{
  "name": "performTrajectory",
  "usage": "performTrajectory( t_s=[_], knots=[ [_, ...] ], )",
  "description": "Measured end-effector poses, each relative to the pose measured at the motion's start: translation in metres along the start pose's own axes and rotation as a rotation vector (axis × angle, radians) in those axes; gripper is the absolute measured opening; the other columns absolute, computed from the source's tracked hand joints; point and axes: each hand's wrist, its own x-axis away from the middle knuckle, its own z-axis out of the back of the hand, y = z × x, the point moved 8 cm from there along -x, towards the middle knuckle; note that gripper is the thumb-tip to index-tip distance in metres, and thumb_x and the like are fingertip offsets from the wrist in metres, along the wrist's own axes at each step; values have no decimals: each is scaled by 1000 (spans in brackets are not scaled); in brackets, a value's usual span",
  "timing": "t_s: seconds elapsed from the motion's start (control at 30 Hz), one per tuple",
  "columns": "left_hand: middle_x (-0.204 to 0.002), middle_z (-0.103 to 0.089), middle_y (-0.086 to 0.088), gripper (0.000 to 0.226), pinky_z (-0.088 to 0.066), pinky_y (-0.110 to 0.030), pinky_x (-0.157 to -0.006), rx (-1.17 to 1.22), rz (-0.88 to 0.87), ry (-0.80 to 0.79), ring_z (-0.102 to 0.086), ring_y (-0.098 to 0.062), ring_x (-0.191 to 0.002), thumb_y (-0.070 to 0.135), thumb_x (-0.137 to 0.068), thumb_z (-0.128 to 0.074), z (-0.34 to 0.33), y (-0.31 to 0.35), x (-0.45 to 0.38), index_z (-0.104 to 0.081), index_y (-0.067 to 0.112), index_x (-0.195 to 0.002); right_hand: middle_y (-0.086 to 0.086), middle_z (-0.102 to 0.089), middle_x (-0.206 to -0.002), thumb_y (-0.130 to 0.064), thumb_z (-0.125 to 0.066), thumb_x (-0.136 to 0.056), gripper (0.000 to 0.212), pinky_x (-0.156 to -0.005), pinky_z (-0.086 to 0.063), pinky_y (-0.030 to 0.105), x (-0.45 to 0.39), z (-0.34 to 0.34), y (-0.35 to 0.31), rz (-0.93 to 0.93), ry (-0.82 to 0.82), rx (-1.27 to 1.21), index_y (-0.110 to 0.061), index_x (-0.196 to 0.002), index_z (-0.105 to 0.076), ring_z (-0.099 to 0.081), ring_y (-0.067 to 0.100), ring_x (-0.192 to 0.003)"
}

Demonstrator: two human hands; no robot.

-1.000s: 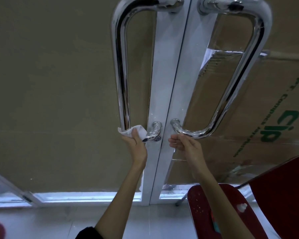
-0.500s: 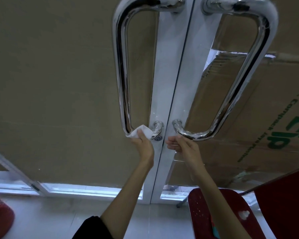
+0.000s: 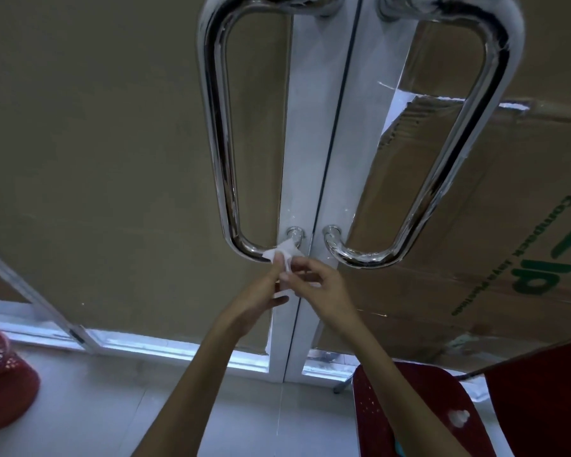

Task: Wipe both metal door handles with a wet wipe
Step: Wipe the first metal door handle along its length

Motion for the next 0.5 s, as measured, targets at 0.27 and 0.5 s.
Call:
performTrajectory(
  t_s=[0.27, 0.5],
  knots=[
    [-124, -62, 1, 44, -46, -29, -91, 30, 21, 206, -60, -15, -107, 50, -96, -36, 65, 12, 20, -63, 22, -116, 8, -65, -86, 1, -63, -85, 16, -64, -55, 23, -44, 3, -21, 63, 139, -155, -13, -80, -59, -63, 16, -76],
    [-131, -50, 12, 45, -42, -24, -93, -96, -278, 422, -53, -4, -115, 33, -95, -51, 120, 42, 12, -41, 30, -139, 15, -69, -83, -26, -43, -99, 29, -94, -41, 36, -69, -84, -37, 296, 4, 431, -9, -110, -65, -61, 32, -86]
  ],
)
